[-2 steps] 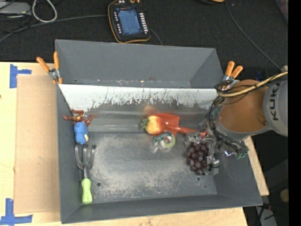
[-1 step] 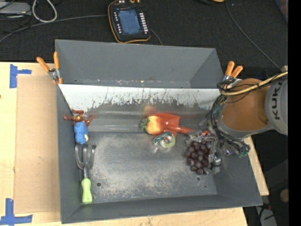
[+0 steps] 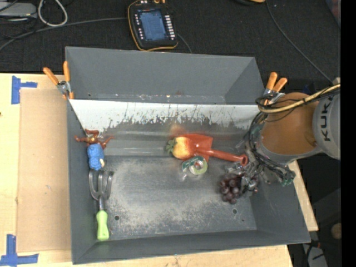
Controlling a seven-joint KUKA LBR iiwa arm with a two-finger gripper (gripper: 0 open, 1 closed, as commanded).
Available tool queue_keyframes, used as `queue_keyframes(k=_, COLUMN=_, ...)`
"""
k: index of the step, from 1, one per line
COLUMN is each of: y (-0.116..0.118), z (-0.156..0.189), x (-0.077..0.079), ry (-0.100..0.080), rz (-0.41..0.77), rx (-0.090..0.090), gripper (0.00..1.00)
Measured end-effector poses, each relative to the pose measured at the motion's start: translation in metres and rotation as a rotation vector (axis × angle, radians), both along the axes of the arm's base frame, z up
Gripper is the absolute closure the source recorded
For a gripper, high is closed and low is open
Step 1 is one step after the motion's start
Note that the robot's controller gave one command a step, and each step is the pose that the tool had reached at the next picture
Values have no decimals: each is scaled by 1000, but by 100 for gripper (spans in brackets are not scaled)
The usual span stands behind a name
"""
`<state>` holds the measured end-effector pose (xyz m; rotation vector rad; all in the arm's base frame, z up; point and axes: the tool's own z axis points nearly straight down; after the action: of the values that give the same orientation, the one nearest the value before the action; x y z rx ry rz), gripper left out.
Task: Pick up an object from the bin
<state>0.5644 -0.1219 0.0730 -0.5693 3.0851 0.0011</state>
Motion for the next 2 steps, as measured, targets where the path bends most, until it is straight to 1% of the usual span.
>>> queue_keyframes(k=1, y=0, z=0, x=0, ry=0, rz=0, rx=0, gripper=100)
queue_keyframes(k=2, y=2, z=25, x=-3, ry=11, rz=-1, rx=4, gripper=100)
